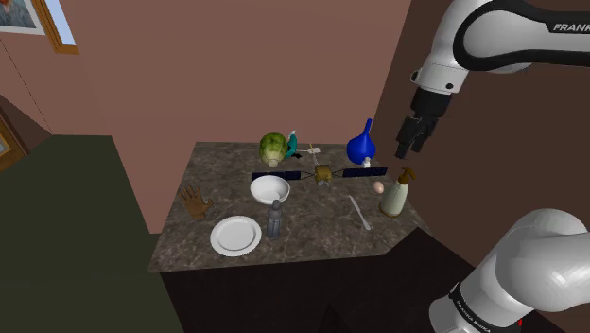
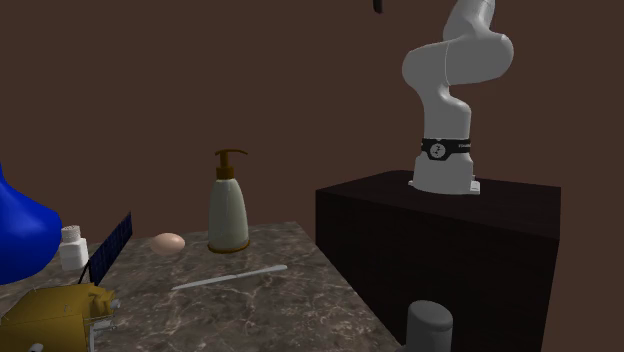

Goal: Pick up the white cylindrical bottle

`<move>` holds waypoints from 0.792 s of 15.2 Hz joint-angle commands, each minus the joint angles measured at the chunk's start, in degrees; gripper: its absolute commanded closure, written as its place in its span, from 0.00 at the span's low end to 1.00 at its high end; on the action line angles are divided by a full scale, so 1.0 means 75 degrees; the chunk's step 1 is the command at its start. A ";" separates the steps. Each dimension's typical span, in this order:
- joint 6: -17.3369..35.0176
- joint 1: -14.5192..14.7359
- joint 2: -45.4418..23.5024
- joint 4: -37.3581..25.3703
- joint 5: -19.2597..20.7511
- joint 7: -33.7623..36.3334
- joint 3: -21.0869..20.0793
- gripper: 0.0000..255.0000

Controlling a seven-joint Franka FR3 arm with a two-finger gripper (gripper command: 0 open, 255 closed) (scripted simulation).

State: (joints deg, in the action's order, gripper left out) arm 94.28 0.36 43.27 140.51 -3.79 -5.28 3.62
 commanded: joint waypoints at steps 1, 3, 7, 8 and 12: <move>0.0000 0.0000 0.0000 0.0000 0.0000 0.0000 0.0000 0.00; 0.0572 0.0053 -0.0276 0.0215 -0.0143 0.0223 -0.0164 0.00; 0.1732 0.0165 -0.0982 0.0502 -0.0409 0.0647 -0.0486 0.00; 0.2023 0.0193 -0.1190 0.0542 -0.0469 0.0750 -0.0564 0.00; 0.3168 0.0294 -0.2127 0.0578 -0.0679 0.1150 -0.0870 0.00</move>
State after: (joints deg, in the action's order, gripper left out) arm 115.75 2.30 29.68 145.41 -8.42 2.37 -2.20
